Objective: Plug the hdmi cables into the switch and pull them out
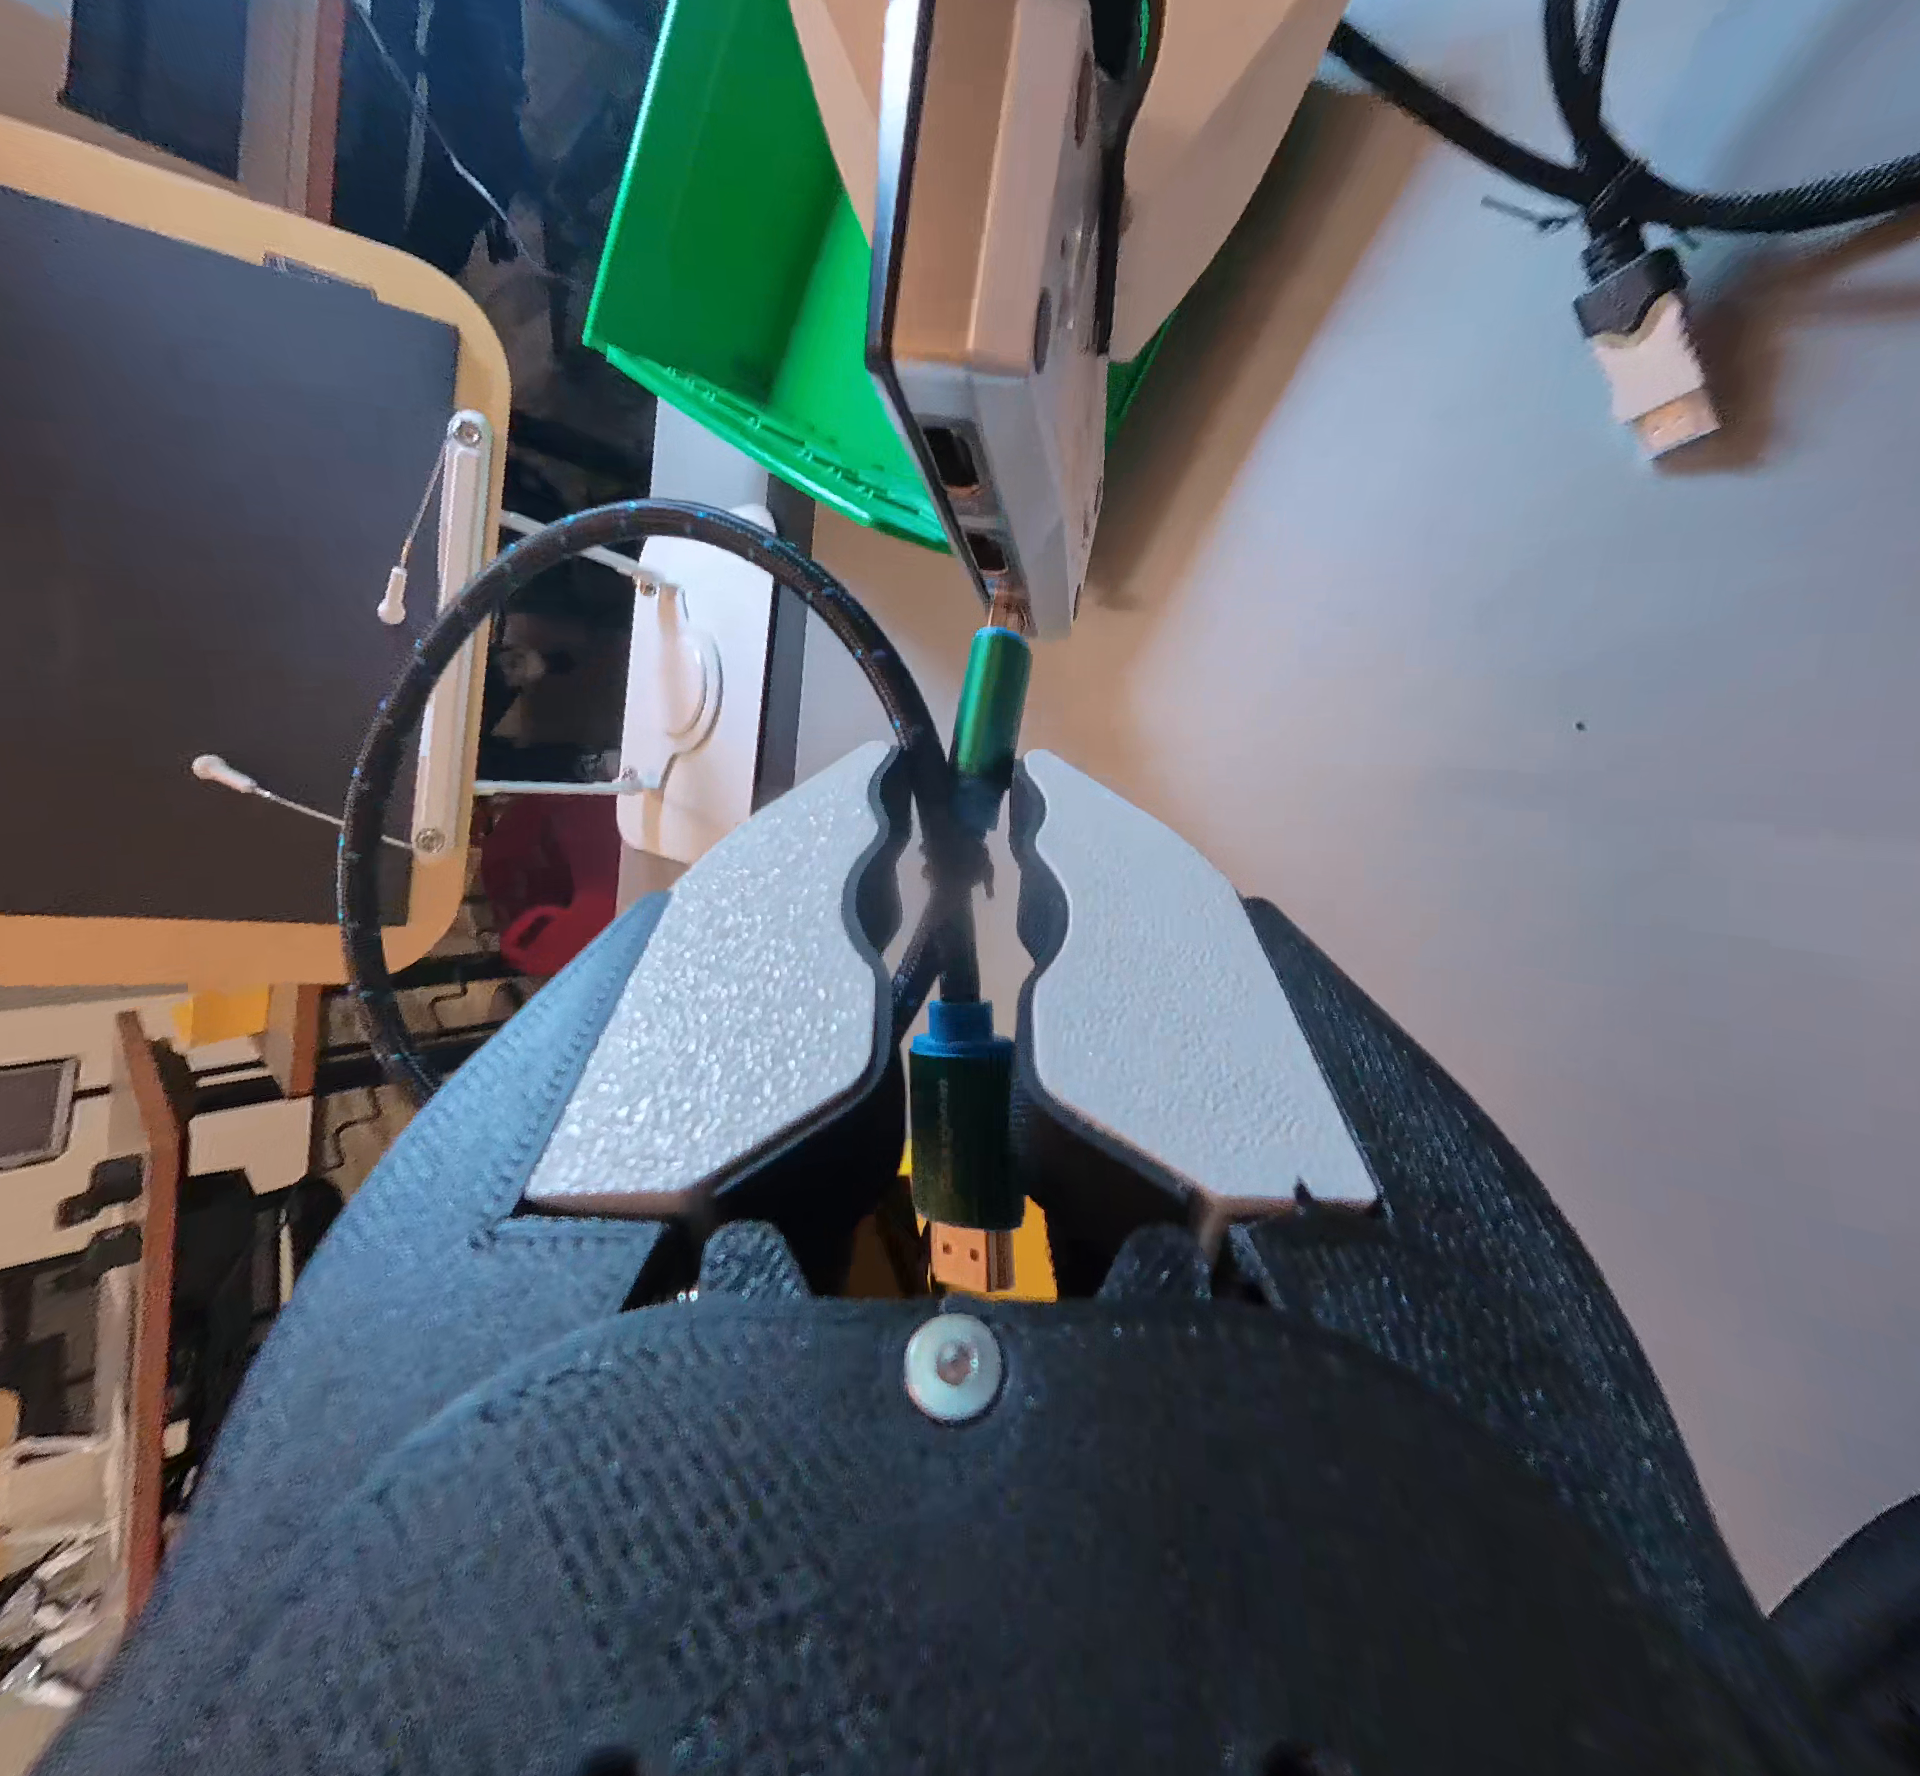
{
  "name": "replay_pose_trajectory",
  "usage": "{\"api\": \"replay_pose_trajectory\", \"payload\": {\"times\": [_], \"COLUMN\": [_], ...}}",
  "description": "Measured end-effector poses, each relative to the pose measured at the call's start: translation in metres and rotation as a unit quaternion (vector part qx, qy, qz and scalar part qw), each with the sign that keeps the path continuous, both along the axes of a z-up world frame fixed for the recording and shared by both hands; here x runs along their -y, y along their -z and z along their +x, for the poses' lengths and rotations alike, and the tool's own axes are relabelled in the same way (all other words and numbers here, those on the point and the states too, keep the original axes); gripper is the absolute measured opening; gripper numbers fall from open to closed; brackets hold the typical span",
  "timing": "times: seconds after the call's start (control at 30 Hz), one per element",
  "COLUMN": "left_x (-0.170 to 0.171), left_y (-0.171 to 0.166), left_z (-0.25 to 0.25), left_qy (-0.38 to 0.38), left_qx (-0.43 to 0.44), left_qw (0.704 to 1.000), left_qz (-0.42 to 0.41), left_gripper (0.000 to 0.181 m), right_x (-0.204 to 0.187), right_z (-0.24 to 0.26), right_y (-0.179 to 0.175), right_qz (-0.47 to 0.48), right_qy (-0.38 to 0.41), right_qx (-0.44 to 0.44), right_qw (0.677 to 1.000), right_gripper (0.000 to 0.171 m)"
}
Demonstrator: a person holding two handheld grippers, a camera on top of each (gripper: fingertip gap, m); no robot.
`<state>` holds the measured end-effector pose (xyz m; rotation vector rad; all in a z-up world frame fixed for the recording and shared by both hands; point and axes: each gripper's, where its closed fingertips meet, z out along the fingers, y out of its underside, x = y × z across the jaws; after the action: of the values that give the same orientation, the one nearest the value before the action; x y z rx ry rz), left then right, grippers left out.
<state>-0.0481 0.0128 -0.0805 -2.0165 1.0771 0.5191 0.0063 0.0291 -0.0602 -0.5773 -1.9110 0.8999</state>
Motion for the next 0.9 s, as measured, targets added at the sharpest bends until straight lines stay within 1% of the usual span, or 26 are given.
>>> {"api": "replay_pose_trajectory", "payload": {"times": [0.03,0.13,0.23,0.37,0.57,0.73,0.9], "left_x": [0.001,0.001,0.002,0.003,-0.003,-0.006,0.003], "left_y": [-0.001,0.000,0.003,0.002,-0.012,-0.022,-0.039], "left_z": [0.001,0.004,0.012,0.021,0.033,0.034,0.029], "left_qy": [0.008,0.032,0.076,0.101,0.133,0.136,0.149], "left_qx": [0.009,0.040,0.067,0.112,0.169,0.161,0.128], "left_qw": [1.000,0.999,0.995,0.988,0.976,0.975,0.974], "left_qz": [0.001,-0.002,-0.004,-0.008,0.029,0.071,0.108], "left_gripper": [0.018,0.019,0.018,0.018,0.017,0.018,0.016], "right_x": [0.000,0.003,0.007,0.010,0.008,0.005,0.008], "right_z": [0.001,0.003,0.007,0.013,0.022,0.022,0.019], "right_y": [-0.001,-0.001,-0.003,-0.009,-0.024,-0.029,-0.034], "right_qz": [-0.003,-0.005,-0.018,-0.036,-0.044,-0.038,-0.055], "right_qy": [-0.003,-0.011,-0.027,-0.042,-0.038,-0.025,-0.028], "right_qx": [-0.001,-0.003,-0.001,-0.004,-0.025,-0.034,-0.049], "right_qw": [1.000,1.000,0.999,0.998,0.998,0.998,0.997], "right_gripper": [0.022,0.022,0.021,0.021,0.021,0.022,0.022]}}
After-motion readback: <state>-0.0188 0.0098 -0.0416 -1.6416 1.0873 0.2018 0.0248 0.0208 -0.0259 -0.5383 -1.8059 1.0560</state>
